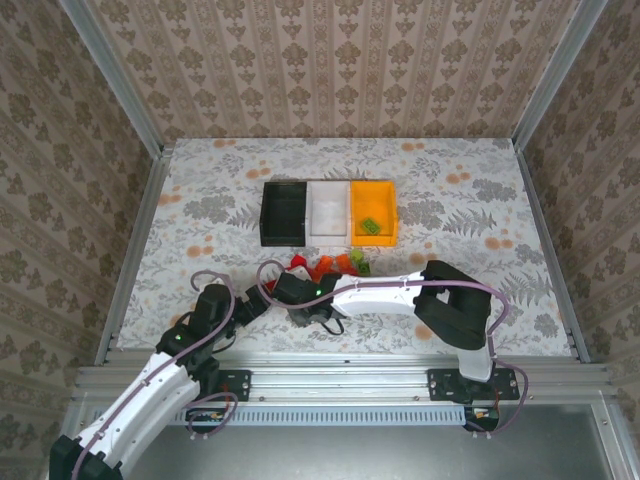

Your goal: Sort the legos into containers by color

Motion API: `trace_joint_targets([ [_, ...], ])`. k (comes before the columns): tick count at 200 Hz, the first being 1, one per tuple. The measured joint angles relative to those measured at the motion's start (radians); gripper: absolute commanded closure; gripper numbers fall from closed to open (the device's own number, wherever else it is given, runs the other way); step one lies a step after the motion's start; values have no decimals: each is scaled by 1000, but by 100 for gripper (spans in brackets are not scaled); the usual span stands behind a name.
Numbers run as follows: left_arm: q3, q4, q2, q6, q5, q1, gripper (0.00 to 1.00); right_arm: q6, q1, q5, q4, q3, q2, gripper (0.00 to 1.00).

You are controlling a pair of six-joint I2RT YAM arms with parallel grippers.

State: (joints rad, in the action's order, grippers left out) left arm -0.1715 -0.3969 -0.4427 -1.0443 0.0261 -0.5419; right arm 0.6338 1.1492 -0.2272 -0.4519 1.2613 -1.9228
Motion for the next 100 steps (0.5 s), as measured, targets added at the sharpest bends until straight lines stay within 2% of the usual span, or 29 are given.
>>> trace_joint_targets([
  [61, 0, -2, 0, 0, 0, 0, 0, 3, 2, -6, -1, 0, -2, 77],
  [100, -4, -2, 0, 0, 0, 0, 0, -31, -16, -7, -10, -3, 103, 77],
])
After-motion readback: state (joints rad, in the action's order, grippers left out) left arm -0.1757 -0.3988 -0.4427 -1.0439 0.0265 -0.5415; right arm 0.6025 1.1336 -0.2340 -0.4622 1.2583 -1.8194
